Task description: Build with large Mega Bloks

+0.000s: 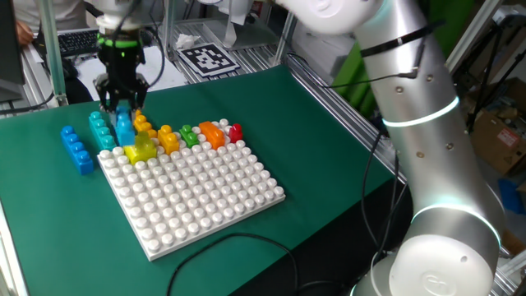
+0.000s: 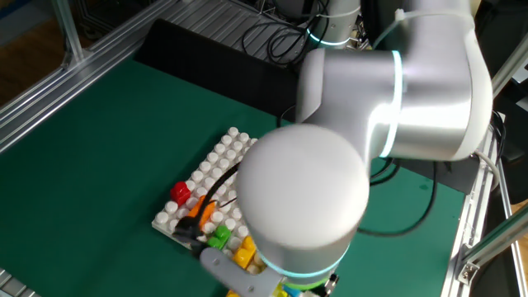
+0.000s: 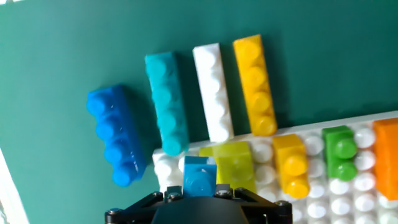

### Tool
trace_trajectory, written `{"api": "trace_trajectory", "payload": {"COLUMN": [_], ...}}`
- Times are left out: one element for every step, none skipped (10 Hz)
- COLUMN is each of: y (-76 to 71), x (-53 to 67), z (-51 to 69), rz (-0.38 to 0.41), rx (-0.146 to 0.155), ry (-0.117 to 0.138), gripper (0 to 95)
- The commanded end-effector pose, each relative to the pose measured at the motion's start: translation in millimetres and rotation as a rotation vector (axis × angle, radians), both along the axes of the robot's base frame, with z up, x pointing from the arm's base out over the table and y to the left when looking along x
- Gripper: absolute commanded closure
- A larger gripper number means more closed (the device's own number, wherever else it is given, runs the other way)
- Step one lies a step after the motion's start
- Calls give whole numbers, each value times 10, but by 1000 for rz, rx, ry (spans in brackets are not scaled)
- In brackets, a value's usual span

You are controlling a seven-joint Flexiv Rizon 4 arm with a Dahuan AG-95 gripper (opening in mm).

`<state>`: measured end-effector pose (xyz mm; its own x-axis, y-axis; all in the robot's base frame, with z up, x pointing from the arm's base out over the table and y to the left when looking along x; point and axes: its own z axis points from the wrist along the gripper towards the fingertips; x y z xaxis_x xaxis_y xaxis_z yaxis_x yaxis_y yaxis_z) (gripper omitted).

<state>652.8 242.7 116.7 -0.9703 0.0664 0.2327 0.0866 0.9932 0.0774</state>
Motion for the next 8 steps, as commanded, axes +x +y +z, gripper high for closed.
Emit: {"api": "trace_trajectory", "payload": {"y": [141, 198, 232, 246, 251, 269, 286, 303], "x": [20, 1, -3, 3, 9, 20, 22, 9], "z": [-43, -72, -104, -135, -155, -202, -237, -248], "rz": [28, 30, 33, 42, 50, 54, 60, 62], "rx": [-1, 1, 0, 1, 3, 6, 8, 7], "ry": [11, 7, 0, -3, -4, -4, -1, 0], "gripper": [950, 950, 950, 950, 950, 950, 950, 950]}}
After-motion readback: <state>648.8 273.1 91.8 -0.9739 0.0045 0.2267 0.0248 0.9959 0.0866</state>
